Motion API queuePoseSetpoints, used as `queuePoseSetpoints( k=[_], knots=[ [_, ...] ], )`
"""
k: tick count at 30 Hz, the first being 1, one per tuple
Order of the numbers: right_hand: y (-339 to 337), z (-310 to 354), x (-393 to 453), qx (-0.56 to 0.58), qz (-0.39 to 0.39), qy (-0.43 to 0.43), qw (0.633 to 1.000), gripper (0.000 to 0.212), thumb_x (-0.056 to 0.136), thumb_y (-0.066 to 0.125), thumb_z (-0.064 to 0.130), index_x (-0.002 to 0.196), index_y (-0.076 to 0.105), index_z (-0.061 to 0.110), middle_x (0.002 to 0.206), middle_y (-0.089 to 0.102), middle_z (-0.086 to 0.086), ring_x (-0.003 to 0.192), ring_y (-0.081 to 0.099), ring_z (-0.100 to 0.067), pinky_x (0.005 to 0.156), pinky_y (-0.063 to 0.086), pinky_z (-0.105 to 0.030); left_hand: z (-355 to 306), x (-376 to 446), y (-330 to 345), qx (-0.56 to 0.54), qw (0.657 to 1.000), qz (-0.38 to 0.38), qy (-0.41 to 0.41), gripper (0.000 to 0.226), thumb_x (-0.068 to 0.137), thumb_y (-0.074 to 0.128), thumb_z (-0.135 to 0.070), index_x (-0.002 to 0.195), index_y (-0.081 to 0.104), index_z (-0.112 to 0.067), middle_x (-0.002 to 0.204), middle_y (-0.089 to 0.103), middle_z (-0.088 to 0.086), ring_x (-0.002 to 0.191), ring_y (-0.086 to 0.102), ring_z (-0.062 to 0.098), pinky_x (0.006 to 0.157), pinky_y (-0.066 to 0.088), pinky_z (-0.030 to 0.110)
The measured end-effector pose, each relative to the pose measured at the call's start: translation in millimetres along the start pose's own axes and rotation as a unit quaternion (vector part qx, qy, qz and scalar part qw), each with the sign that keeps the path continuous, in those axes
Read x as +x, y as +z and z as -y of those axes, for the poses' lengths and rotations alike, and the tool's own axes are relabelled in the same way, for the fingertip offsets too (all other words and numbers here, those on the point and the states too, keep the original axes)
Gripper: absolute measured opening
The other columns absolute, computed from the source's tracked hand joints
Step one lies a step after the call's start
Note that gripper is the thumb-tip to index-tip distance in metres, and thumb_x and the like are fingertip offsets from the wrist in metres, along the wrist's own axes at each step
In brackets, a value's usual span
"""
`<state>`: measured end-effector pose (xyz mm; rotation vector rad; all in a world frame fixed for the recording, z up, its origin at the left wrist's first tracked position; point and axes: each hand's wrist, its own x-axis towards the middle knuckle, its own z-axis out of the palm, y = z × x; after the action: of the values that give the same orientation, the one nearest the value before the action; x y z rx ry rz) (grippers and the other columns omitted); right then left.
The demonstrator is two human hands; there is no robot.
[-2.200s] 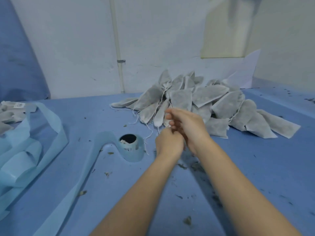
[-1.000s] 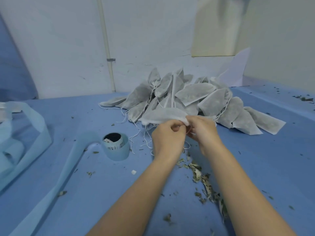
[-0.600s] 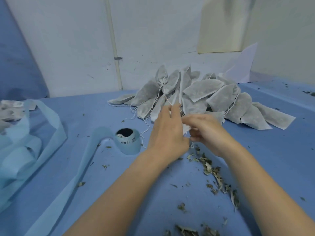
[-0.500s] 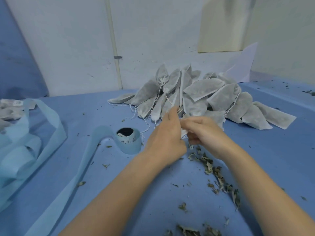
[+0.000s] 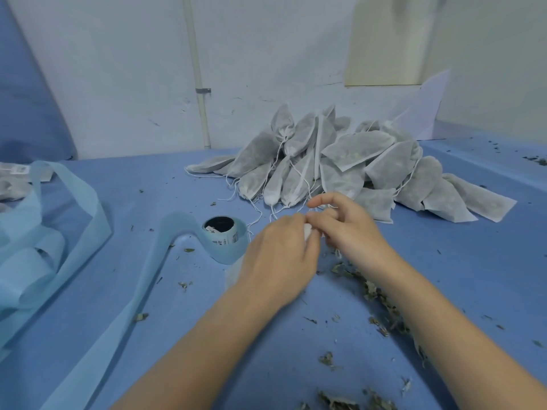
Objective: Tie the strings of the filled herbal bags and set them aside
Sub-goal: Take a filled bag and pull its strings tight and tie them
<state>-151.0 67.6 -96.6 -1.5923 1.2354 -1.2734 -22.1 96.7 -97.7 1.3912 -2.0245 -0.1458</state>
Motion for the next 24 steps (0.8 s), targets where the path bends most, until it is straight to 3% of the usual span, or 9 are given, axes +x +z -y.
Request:
queuePoseSetpoints(
  k=[2,6,8,10,14,18,21,24],
  knots=[
    [-1,-1,1,-0.016,-0.023,-0.005,1.0,0.004,0.087,0.062,0.023,0.084,0.063,0.026,0.05,0.053,0.012,0.054,0.047,-0.008,0.056,0.037,-0.024,4,0,1,-0.013,1.0,0.01,0.007,0.023,0.099,0.033,-0.031,0.101,0.052,-0.017,0.1,0.057,0.0,0.096,0.054,0.023,0.081,0.041,0.035],
    [-2,-1,-1,-0.104,-0.047,-0.023,0.993,0.034,0.086,0.06,0.044,0.061,0.067,0.022,0.055,0.056,0.003,0.056,0.048,-0.01,0.056,0.04,-0.022,8,0,2,0.024,0.999,-0.011,0.018,0.02,0.099,0.03,-0.028,0.102,0.047,-0.018,0.098,0.054,0.001,0.094,0.052,0.024,0.075,0.038,0.034],
    [-1,0,-3,-0.116,-0.068,-0.024,0.991,0.042,0.087,0.06,0.044,0.054,0.067,0.02,0.056,0.062,-0.004,0.056,0.05,-0.011,0.055,0.042,-0.023,10,1,0,0.026,1.0,0.002,0.014,0.023,0.098,0.03,-0.029,0.104,0.05,-0.019,0.094,0.057,0.001,0.092,0.053,0.025,0.075,0.041,0.036],
    [-2,3,-3,-0.09,-0.083,0.008,0.992,0.052,0.088,0.059,0.043,0.042,0.061,0.019,0.049,0.058,-0.002,0.046,0.045,-0.006,0.045,0.037,-0.017,10,1,-4,-0.002,1.0,0.018,0.018,0.026,0.096,0.031,-0.033,0.104,0.055,-0.024,0.085,0.056,0.001,0.088,0.053,0.025,0.076,0.043,0.038],
    [0,8,-2,0.101,-0.05,0.174,0.978,0.056,0.088,0.059,0.038,0.037,0.046,0.021,0.038,0.034,0.008,0.034,0.024,-0.008,0.035,0.02,-0.018,10,-2,-9,-0.043,0.999,0.026,0.021,0.028,0.09,0.033,-0.045,0.098,0.057,-0.033,0.083,0.058,-0.001,0.086,0.053,0.021,0.078,0.043,0.037],
    [3,10,-4,0.309,0.014,0.288,0.906,0.054,0.089,0.054,0.03,0.037,0.047,0.017,0.041,0.021,0.008,0.032,0.014,-0.007,0.032,0.01,-0.016,16,-4,-4,-0.03,0.999,0.024,0.036,0.03,0.095,0.033,-0.046,0.092,0.053,-0.025,0.08,0.051,-0.004,0.082,0.048,0.018,0.077,0.041,0.036],
    [8,11,-7,0.42,0.026,0.312,0.852,0.04,0.084,0.049,0.019,0.045,0.052,0.011,0.041,0.024,0.009,0.03,0.017,-0.006,0.033,0.008,-0.016,19,-4,4,-0.068,0.997,-0.021,0.017,0.024,0.099,0.033,-0.033,0.08,0.042,-0.021,0.079,0.049,-0.003,0.079,0.045,0.019,0.076,0.039,0.037],
    [18,13,-12,0.464,0.006,0.292,0.836,0.019,0.082,0.044,0.012,0.066,0.054,0.009,0.043,0.025,0.009,0.031,0.016,-0.006,0.036,0.006,-0.017,21,-4,9,-0.151,0.985,-0.072,-0.048,0.02,0.099,0.041,-0.023,0.083,0.052,-0.018,0.083,0.061,-0.004,0.082,0.056,0.017,0.076,0.041,0.029]
  ],
)
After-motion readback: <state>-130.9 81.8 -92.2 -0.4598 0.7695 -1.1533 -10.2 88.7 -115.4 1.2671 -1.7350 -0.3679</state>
